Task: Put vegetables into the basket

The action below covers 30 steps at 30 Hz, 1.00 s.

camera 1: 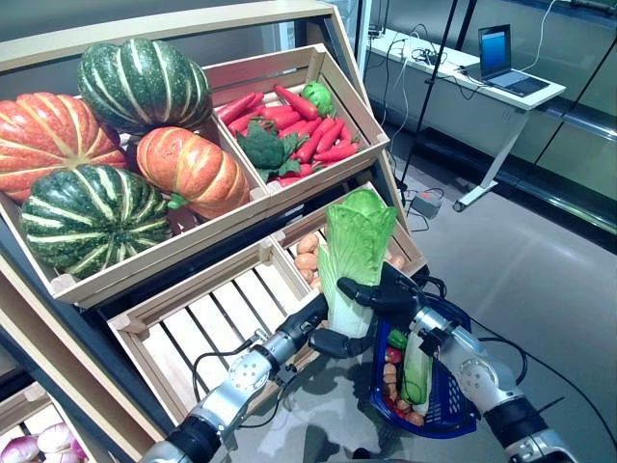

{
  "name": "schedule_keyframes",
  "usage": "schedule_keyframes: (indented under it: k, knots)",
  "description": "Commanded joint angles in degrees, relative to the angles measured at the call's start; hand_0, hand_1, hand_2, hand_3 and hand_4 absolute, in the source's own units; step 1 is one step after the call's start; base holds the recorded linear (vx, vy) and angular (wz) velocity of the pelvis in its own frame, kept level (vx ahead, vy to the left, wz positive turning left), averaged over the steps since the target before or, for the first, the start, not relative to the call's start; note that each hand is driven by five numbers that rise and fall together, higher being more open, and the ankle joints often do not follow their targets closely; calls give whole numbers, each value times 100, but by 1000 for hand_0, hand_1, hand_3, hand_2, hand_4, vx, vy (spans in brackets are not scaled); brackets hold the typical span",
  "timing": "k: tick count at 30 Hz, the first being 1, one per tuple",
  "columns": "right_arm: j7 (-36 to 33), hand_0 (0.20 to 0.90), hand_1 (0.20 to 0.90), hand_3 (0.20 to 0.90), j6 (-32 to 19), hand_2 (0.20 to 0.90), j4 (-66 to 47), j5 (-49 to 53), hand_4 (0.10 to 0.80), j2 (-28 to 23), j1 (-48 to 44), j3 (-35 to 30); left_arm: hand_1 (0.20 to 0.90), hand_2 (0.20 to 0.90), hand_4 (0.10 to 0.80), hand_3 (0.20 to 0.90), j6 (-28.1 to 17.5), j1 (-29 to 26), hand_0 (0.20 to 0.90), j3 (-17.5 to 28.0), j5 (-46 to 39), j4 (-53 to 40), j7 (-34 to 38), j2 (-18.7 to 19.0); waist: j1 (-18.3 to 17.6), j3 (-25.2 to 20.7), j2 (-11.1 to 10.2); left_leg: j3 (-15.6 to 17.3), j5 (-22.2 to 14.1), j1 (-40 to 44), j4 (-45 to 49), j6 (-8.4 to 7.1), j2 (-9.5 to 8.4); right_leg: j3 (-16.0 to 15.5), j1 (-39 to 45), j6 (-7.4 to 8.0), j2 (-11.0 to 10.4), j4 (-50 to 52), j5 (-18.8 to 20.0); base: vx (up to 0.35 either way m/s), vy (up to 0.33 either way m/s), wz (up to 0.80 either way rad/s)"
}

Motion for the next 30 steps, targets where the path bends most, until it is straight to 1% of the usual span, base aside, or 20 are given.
schedule_keyframes:
  k: [1, 6, 7, 10, 14, 20, 22, 25, 27, 28, 29, 30]
  knots:
    - [-215, 300, 300, 300, -617, 300, -63, 732, 400, 160, -138, -976, 900, 900, 800, 900, -955, -463, 900, 174, 328, -126, 441, -70, -139, -169, -128, 143, -128, -205, 6, 94, 46, 160, 344, 26, -165, 12, -301, 0, 0, 0]
    - [-222, 300, 300, 300, -859, 300, 139, 842, 400, 0, 427, -1263, 900, 900, 800, 900, -870, -188, 900, 520, 306, -73, 575, -7, -161, -102, -145, 176, -119, -220, 6, 108, 58, 180, 313, 34, -157, 12, -263, -5, -1, -1]
    - [-264, 300, 300, 300, -969, 300, 211, 872, 400, -46, 547, -1361, 900, 900, 800, 900, -823, -102, 900, 616, 269, -58, 563, 7, -176, -89, -155, 188, -115, -226, 6, 107, 67, 184, 302, 34, -155, 12, -250, 1, -31, -3]
    - [-244, 300, 300, 300, -1141, 300, 336, 964, 400, -136, 689, -1527, 900, 900, 800, 900, -792, -20, 900, 725, 213, 44, 569, 13, -213, -56, -173, 215, -95, -248, 6, 103, 82, 201, 273, 32, -150, 12, -230, -11, -27, -5]
    - [-226, 300, 300, 300, -1307, 300, 432, 1037, 400, -204, 754, -1745, 900, 900, 800, 900, -768, 64, 900, 844, 215, 183, 597, -1, -237, -23, -178, 232, -94, -255, 6, 101, 87, 233, 253, 27, -138, 12, -219, -5, -25, -7]
    - [-520, 300, 300, 300, -1615, 300, 539, 970, 400, -290, 800, -1974, 900, 900, 800, 900, -610, 163, 900, 988, 265, 333, 786, -4, -250, 4, -184, 223, -91, -295, 6, 103, 90, 276, 219, 15, -120, 12, -217, 8, -25, -2]
    - [-619, 300, 300, 300, -1800, 300, 619, 1011, 400, -299, 801, -2074, 900, 900, 800, 900, -489, 167, 900, 1025, 319, 387, 878, 32, -241, 38, -180, 224, -82, -318, 6, 99, 93, 258, 203, 11, -117, 12, -212, 11, -73, -1]
    - [-841, 300, 300, 300, -1998, 300, 763, 1048, 400, -319, 770, -2227, 900, 900, 800, 900, -253, 159, 900, 1076, 419, 526, 1047, 59, -230, 65, -164, 226, -73, -339, 6, 88, 106, 245, 182, 2, -104, 12, -221, 18, -105, 0]
    - [-1133, 300, 300, 300, -2190, 300, 918, 781, 400, -318, 772, -2295, 900, 900, 800, 900, -140, 202, 900, 1154, 288, 643, 1093, 76, -202, 76, -155, 247, -64, -325, 6, 68, 116, 232, 175, -10, -98, 12, -240, 47, -133, 1]
    - [-1516, 300, 300, 300, -2103, 300, 1087, 447, 400, -327, 730, -2274, 900, 900, 800, 900, -118, 253, 900, 1188, 197, 682, 1184, 40, -184, 107, -158, 328, -60, -351, 131, 19, 135, 239, 161, -44, -107, 12, -239, 32, -92, 0]
    - [-1607, 300, 300, 300, -2079, 300, 1152, 439, 400, -336, 701, -2256, 900, 900, 800, 900, -136, 279, 900, 1200, 202, 667, 1243, 28, -166, 140, -169, 339, -108, -440, 351, 2, 139, 260, 150, -63, -118, 12, -223, 10, -90, -5]
    - [-1781, 300, 300, 300, -2044, 300, 1255, 332, 400, -348, 657, -2218, 900, 900, 800, 900, -176, 327, 900, 1218, 222, 618, 1361, 11, -134, 213, -183, 333, -203, -644, 798, -26, 142, 311, 121, -100, -133, 25, -195, -60, -57, -8]
